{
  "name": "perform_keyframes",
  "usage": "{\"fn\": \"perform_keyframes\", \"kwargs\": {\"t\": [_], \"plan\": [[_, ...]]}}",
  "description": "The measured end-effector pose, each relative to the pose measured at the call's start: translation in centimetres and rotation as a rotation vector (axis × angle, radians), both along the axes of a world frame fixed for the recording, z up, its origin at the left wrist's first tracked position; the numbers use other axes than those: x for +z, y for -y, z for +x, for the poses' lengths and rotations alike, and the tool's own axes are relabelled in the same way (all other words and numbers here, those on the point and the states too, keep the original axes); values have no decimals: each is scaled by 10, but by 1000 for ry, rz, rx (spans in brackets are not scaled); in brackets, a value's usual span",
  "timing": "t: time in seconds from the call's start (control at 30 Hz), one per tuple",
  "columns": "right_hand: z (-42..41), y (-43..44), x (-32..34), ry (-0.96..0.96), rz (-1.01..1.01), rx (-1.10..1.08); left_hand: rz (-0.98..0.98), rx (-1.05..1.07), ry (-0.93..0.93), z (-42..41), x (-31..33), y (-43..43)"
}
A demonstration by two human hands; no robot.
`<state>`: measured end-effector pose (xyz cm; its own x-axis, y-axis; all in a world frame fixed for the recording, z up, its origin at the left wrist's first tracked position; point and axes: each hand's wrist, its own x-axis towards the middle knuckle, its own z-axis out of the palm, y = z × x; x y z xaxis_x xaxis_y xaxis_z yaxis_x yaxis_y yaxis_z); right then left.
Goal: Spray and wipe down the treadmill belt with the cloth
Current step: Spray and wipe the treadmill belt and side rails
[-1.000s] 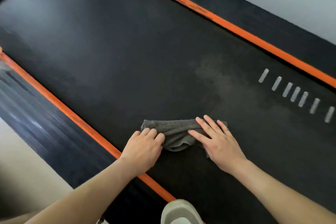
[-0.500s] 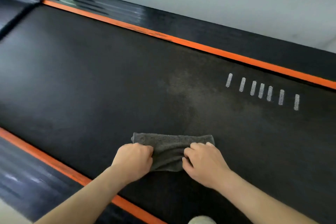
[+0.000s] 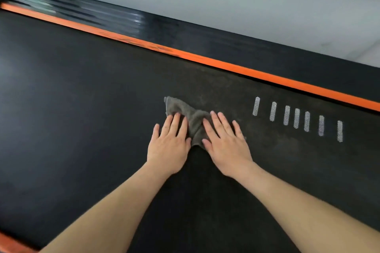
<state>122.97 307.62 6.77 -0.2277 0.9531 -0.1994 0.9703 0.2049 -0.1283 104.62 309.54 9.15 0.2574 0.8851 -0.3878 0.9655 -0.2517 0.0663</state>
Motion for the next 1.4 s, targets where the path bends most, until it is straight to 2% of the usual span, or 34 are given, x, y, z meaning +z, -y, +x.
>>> {"fn": "perform_keyframes", "kwargs": {"t": [0.13, 0.37, 0.5, 0.57, 0.73, 0.9, 1.03, 1.2, 1.3, 1.4], "plan": [[21, -50, 8, 54, -13, -57, 40, -21, -38, 11, 4, -28], [10, 39, 0, -42, 31, 191, 16, -144, -21, -16, 5, 30], [21, 18, -7, -9, 11, 266, 4, -166, -1, -13, -1, 21], [22, -12, -7, 9, 0, 217, 9, -155, 5, -3, 3, -1], [38, -114, 0, 29, -38, -103, 18, -106, -27, 42, 3, -95], [39, -138, 3, -13, -101, -180, -103, -53, -23, 63, -1, -139], [31, -136, 11, -63, -154, -159, -15, -45, 32, 55, -5, -137], [33, -93, 21, -70, -111, -60, 36, -132, 17, 50, 6, -97], [29, -71, 21, -66, -24, -35, 15, -151, 13, 40, 18, -58], [19, -35, 23, -50, 150, 41, 18, -177, -18, 29, 29, -24]]}}
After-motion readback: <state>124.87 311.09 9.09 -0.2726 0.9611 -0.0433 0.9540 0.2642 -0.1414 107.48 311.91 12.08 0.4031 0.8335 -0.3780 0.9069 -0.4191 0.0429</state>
